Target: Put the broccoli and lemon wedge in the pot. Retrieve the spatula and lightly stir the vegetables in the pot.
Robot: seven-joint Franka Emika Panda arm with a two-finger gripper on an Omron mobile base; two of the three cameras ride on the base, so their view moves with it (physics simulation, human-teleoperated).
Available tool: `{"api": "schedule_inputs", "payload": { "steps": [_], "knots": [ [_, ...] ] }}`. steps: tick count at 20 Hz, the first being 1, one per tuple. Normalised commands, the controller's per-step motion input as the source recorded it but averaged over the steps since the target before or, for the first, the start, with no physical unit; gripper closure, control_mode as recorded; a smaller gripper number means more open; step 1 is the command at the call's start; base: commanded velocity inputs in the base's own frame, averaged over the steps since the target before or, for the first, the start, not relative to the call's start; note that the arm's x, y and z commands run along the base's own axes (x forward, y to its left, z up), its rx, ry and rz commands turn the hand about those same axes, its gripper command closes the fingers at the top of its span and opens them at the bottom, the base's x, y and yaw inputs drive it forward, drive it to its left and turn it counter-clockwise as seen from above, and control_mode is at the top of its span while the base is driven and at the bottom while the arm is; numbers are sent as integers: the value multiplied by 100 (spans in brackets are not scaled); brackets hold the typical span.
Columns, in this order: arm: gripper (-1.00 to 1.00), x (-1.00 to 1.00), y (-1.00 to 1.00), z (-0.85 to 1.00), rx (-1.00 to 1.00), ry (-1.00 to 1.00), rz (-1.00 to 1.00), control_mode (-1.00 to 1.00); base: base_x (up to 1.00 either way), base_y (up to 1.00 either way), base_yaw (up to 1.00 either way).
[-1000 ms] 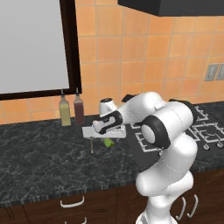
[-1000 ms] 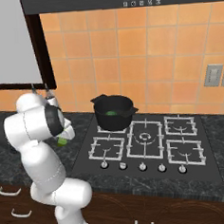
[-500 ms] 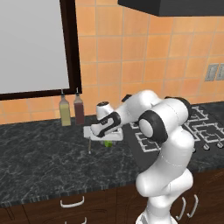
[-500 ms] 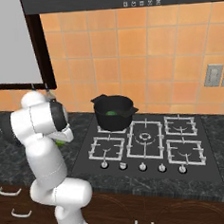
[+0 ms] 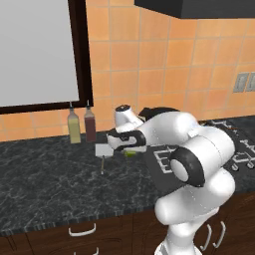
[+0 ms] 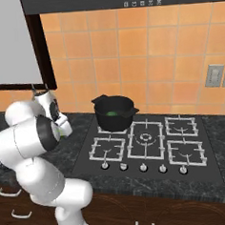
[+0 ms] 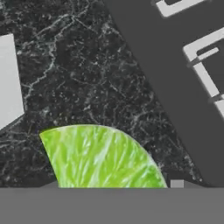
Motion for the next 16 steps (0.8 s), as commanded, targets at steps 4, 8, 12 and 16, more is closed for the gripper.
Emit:
{"api": "schedule_inputs", "payload": {
  "steps": [4,8,12,16],
  "knots": [
    [100,-4,-80,100,7,-23,-13,-100,0,0,0],
    [100,14,-62,100,9,-11,-7,-100,0,0,0],
    [100,65,-42,100,8,-1,-4,-100,0,0,0],
    [100,97,-45,99,1,2,-5,-100,0,0,0]
  ]
}}
